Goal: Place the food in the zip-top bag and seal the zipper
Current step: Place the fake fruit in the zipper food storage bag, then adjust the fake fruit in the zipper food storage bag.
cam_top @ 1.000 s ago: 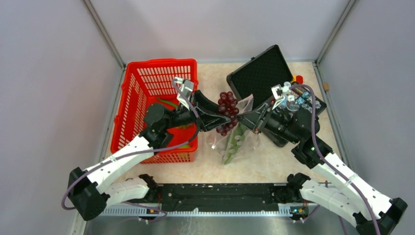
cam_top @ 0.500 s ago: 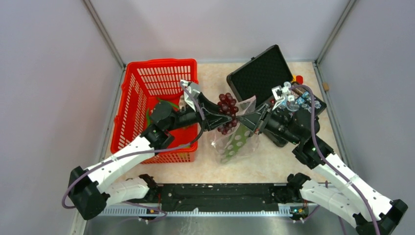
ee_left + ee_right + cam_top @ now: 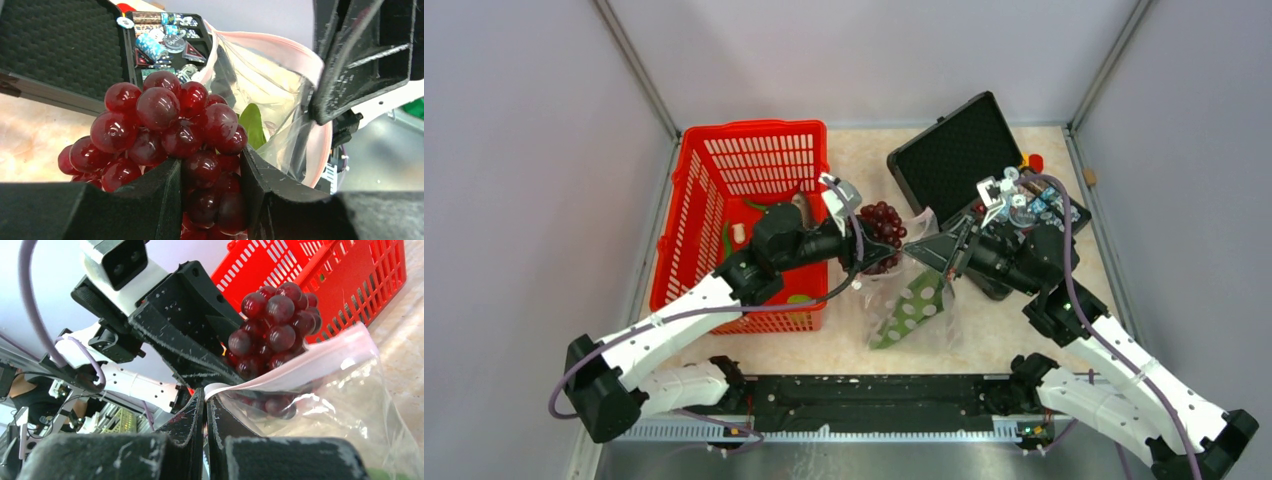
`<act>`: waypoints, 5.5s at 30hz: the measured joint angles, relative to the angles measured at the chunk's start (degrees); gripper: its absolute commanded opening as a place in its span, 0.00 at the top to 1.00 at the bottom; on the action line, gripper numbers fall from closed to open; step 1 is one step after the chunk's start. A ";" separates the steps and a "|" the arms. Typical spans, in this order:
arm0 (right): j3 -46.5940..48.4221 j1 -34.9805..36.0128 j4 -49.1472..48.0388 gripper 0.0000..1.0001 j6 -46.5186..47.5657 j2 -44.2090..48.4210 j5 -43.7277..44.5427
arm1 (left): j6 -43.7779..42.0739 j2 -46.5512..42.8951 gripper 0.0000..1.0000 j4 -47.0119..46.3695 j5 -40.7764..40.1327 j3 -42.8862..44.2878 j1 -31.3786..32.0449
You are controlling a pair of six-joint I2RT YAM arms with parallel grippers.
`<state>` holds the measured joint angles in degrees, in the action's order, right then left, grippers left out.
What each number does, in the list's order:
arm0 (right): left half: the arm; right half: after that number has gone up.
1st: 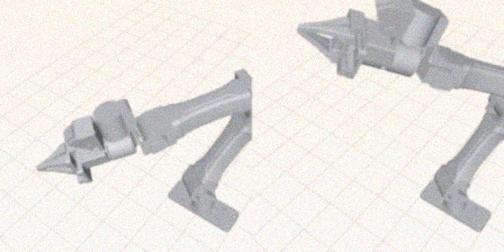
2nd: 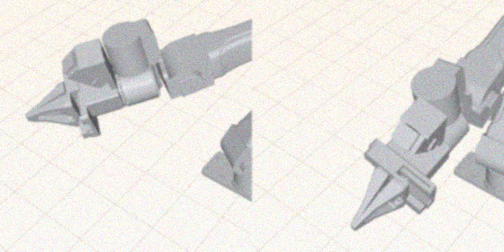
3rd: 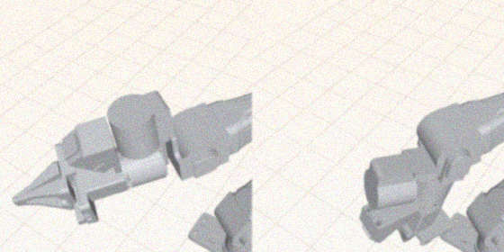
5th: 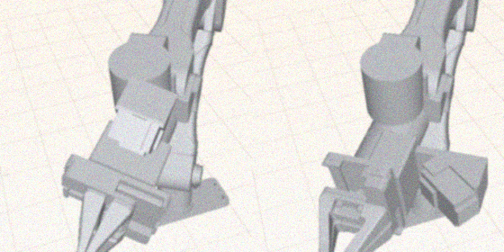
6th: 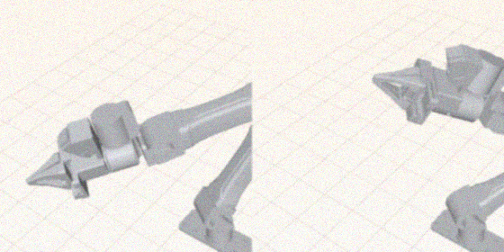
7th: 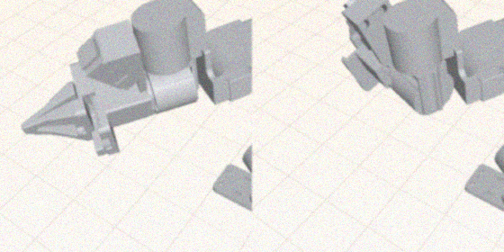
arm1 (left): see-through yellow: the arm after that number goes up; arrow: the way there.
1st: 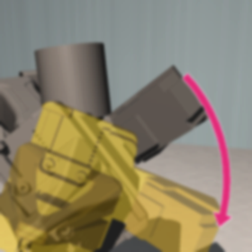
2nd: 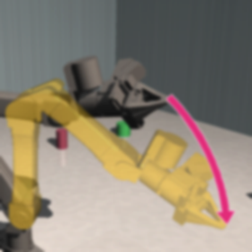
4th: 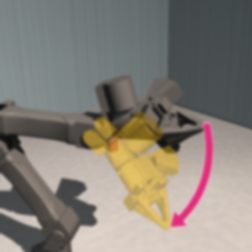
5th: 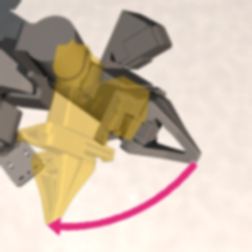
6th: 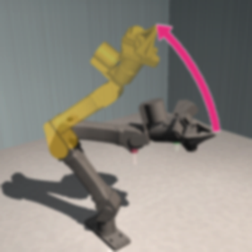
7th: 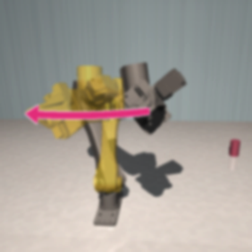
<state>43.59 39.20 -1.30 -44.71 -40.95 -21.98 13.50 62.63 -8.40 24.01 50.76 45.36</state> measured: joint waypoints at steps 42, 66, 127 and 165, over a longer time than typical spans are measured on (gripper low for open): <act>8.15 0.00 -0.72 1.00 6.14 -6.67 -4.92 | -26.62 8.24 0.48 30.01 -25.83 17.59 18.47; 3.56 0.00 0.98 1.00 5.88 -1.79 0.22 | -23.63 -3.15 0.01 25.24 -26.64 15.06 19.56; 2.89 0.00 0.87 1.00 6.16 0.90 -1.90 | 2.62 4.04 0.64 24.96 15.91 11.80 -6.27; -2.75 0.00 -4.92 1.00 0.04 -1.07 6.58 | 1.07 2.60 1.00 23.37 17.18 19.30 -0.94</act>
<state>40.84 39.20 -6.22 -44.66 -42.02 -15.40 14.57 65.23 14.96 41.19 70.06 44.42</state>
